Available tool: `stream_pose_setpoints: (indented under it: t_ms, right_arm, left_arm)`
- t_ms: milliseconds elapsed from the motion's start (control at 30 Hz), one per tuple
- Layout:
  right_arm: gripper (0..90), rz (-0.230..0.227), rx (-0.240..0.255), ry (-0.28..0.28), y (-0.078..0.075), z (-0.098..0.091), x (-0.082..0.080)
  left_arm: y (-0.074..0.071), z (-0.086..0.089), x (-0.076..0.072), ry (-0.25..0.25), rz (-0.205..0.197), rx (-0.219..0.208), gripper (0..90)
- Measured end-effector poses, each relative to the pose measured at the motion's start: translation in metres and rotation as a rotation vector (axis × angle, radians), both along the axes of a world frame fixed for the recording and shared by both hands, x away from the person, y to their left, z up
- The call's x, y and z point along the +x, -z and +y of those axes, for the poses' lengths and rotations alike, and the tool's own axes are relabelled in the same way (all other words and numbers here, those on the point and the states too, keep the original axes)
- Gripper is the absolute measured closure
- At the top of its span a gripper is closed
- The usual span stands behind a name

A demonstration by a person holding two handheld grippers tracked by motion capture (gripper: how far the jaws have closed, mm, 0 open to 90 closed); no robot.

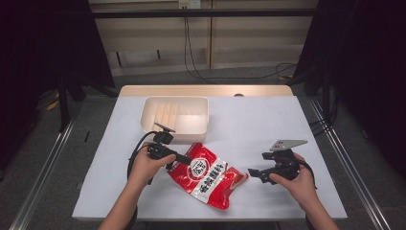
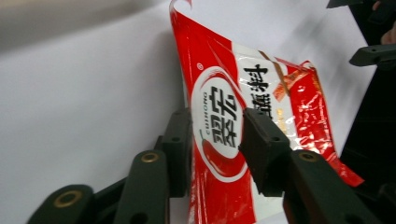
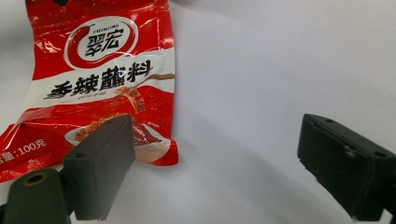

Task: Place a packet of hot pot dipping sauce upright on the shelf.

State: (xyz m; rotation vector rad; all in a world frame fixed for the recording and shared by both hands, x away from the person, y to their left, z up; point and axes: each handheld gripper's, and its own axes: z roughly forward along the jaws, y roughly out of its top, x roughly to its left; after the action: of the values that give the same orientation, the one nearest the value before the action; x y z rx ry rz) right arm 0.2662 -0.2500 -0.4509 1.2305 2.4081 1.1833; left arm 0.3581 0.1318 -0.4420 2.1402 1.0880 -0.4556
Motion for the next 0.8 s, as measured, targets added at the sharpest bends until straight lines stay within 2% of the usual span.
stream_pose_setpoints:
  t_ms: [33,100,133,167,233,333,367,400,500,533,567,600,667,800]
  right_arm:
    - [10.7,0.001,-0.001,0.001,0.0,0.0,-0.0001]
    - [10.7,0.0,-0.002,-0.003,-0.0001,-0.0001,-0.0002]
    - [10.7,-0.001,-0.003,-0.002,-0.0002,-0.0001,-0.0003]
    - [10.7,-0.001,-0.004,-0.001,-0.0004,-0.0002,-0.0005]
    - [10.7,0.001,-0.004,0.001,-0.0005,-0.0003,-0.0006]
    - [10.7,0.0,-0.003,-0.002,-0.0007,-0.0003,-0.0005]
    - [10.7,-0.002,-0.004,0.0,-0.0008,-0.0001,-0.0005]
    - [10.7,-0.002,-0.004,0.0,-0.0008,-0.0001,-0.0005]
    - [10.7,-0.002,-0.004,0.0,-0.0012,-0.0002,-0.0007]
    - [10.7,-0.002,-0.004,0.0,-0.0013,-0.0003,-0.0008]
    - [10.7,-0.002,-0.004,0.003,-0.0013,-0.0002,-0.0009]
    - [10.8,0.0,-0.003,0.003,-0.0013,-0.0004,-0.0008]
    - [10.7,-0.002,-0.005,-0.001,-0.0002,-0.0005,-0.0005]
    - [10.7,0.006,-0.009,-0.003,0.001,0.0009,-0.0005]
  left_arm:
    - [0.0018,0.0004,0.002,0.042,0.007,0.002,66.7]
    - [0.0032,-0.0032,0.0004,0.009,0.024,-0.013,68.7]
    - [0.0038,-0.0022,0.0014,0.031,0.014,0.011,70.1]
    - [0.0043,-0.0024,0.0016,0.034,0.016,0.004,71.0]
    - [0.0045,-0.0025,0.0013,0.017,0.034,0.007,72.3]
    - [0.0053,-0.0026,0.0026,0.016,0.025,0.008,77.4]
    - [0.0054,-0.0037,0.0022,0.001,0.033,0.009,78.4]
    - [0.0055,-0.0024,0.0041,0.024,0.035,0.026,78.4]
    - [0.0065,-0.0053,0.0052,0.034,0.046,0.027,81.4]
    - [0.0068,-0.0082,0.0039,0.011,0.055,0.012,81.9]
    - [0.0076,-0.0081,0.0046,0.031,0.054,0.023,85.6]
    - [0.0084,-0.0081,0.0051,0.03,0.049,0.024,87.5]
    - [0.0092,-0.0072,0.0059,0.054,0.053,0.037,88.7]
    - [0.0085,-0.0069,0.0058,0.041,0.08,0.03,89.5]
